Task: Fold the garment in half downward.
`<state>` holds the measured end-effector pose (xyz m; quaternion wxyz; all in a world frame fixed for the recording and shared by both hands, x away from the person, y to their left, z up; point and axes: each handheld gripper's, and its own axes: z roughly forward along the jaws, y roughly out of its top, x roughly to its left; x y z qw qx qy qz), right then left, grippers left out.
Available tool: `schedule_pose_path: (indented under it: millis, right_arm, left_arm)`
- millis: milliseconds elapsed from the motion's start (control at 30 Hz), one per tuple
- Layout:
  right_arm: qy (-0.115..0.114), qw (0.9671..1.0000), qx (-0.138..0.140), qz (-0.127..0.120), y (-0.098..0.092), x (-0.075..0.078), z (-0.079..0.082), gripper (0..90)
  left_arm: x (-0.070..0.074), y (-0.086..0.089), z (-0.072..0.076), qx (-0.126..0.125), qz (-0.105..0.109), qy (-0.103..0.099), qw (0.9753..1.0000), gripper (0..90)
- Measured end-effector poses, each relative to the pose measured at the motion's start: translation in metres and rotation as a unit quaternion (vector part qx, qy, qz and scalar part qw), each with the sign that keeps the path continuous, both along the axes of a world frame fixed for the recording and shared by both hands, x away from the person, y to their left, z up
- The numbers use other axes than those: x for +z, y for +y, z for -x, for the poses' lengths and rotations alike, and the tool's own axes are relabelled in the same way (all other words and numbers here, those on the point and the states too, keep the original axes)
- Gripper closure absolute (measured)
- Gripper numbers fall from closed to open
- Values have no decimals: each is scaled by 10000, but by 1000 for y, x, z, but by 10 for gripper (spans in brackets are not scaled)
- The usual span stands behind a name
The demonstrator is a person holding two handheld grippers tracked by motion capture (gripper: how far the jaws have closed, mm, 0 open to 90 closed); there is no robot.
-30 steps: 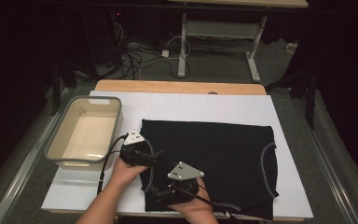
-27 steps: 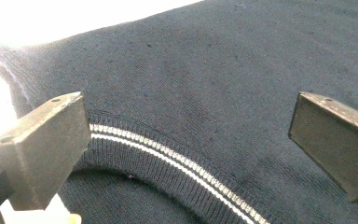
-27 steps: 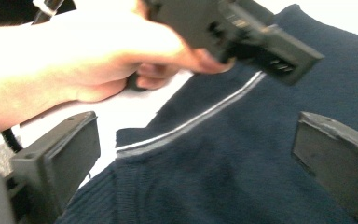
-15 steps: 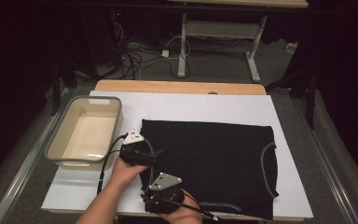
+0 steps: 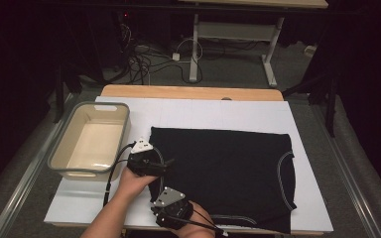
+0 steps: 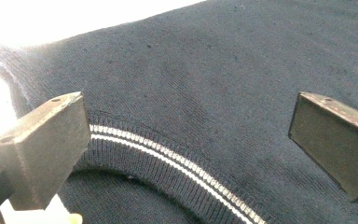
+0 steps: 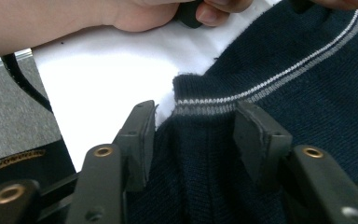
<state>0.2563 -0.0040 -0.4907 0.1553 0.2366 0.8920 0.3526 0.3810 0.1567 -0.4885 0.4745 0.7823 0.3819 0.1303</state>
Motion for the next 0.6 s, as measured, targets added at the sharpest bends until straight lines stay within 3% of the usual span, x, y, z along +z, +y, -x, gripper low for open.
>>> schedule_pose_path:
  millis: [233,600]
  right_arm:
    - [-101,9999,-65,85,-2,1,-3,689]
    - [-113,9997,19,219,-2,4,-7,798]
  left_arm:
    - [0,0,0,13,16,-9,10000,0]
    - [0,2,3,42,49,-104,9999,0]
